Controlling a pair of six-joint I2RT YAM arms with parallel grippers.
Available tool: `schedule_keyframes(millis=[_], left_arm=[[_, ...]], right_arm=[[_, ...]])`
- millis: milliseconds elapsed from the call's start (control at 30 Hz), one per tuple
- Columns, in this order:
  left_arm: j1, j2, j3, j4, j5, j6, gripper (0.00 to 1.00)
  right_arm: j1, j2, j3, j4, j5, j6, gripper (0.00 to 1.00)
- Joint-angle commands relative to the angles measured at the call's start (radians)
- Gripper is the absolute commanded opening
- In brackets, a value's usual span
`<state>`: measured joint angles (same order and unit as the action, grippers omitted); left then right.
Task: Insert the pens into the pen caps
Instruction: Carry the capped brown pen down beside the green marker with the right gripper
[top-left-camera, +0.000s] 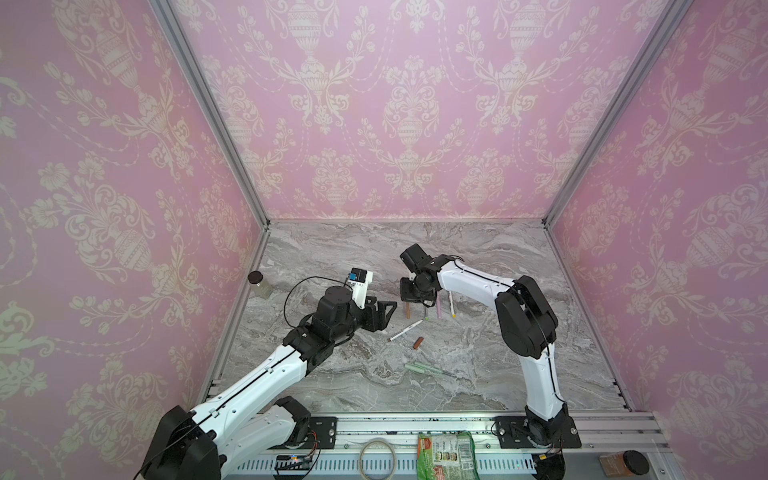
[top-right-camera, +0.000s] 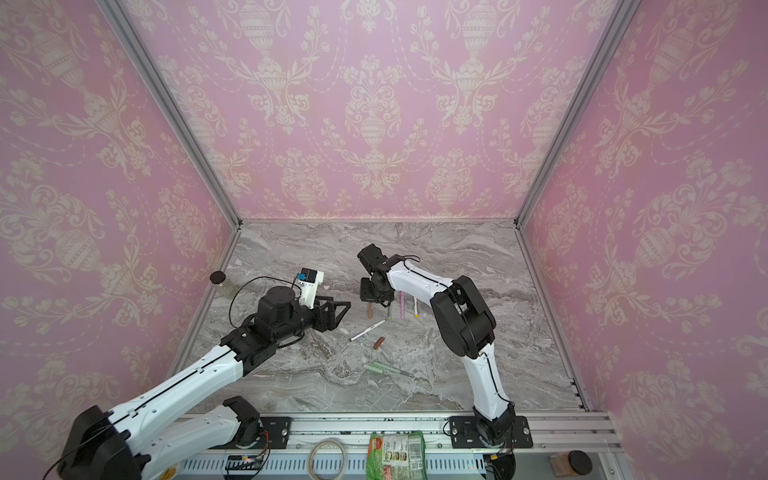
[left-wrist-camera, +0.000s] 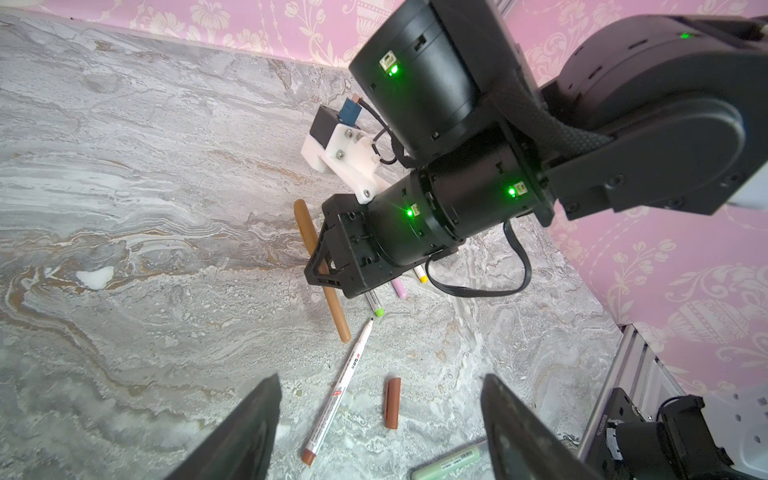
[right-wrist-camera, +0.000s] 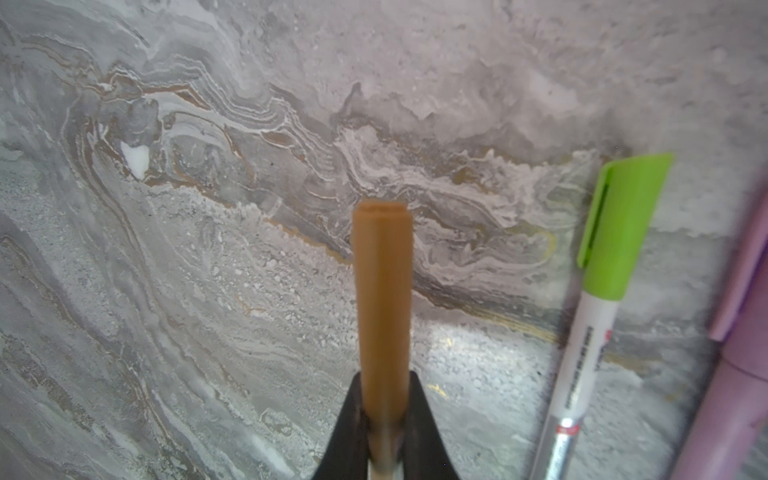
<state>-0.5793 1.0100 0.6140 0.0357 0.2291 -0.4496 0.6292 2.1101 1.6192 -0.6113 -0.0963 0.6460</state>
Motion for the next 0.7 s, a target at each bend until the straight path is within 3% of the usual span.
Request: schedule_keyframes(millis=[0, 667], left_arm=[[0.004, 0.009, 0.009, -0.008, -0.013, 0.026, 0.78], [0.005, 0.015, 0.030, -0.020, -0.016, 0.031, 0.78]], right_arm=[[-0.009, 0.017, -0.016, -0.007, 0.026, -0.022, 0.09], [-0.022, 0.043, -0.038, 0.002, 0.038, -0.022, 0.20]])
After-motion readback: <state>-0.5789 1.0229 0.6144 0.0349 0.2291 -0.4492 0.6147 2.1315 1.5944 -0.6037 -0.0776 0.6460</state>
